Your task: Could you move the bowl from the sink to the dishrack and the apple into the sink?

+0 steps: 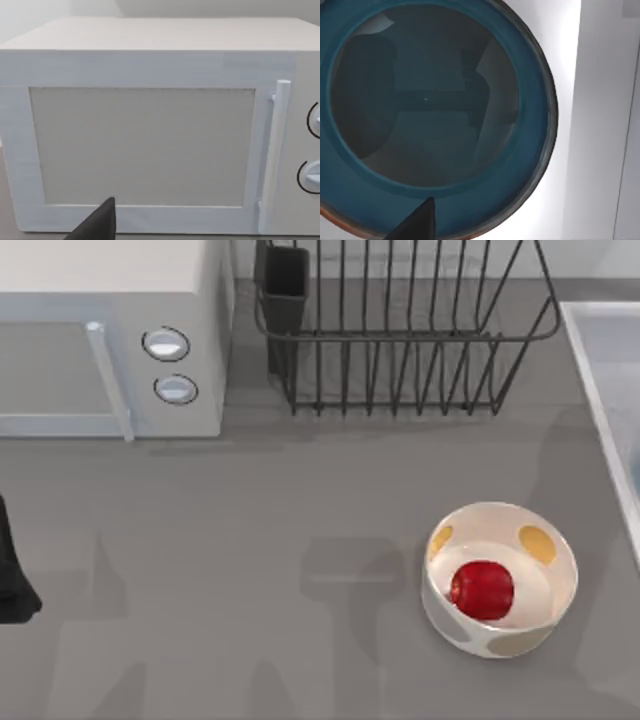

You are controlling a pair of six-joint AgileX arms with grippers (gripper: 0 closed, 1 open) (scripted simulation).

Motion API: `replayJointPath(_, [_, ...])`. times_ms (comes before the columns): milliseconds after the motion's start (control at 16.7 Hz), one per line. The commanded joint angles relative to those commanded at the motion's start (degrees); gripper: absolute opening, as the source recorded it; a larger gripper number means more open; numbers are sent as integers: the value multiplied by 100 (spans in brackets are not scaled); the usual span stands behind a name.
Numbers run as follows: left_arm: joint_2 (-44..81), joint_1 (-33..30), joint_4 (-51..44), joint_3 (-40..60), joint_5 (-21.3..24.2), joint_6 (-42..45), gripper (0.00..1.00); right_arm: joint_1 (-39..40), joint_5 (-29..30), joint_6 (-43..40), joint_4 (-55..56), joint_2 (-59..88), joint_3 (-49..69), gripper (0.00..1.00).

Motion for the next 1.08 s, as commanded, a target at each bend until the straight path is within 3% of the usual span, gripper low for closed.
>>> replayJointPath(600, [0,0,0,0,0,0,100,8,11,43,1475,747,-703,100])
replayJointPath(840, [0,0,0,0,0,0,100,9,11,44,1535,781,-734,100])
replayJointPath(1080, [0,0,0,0,0,0,100,9,11,44,1535,781,-734,70])
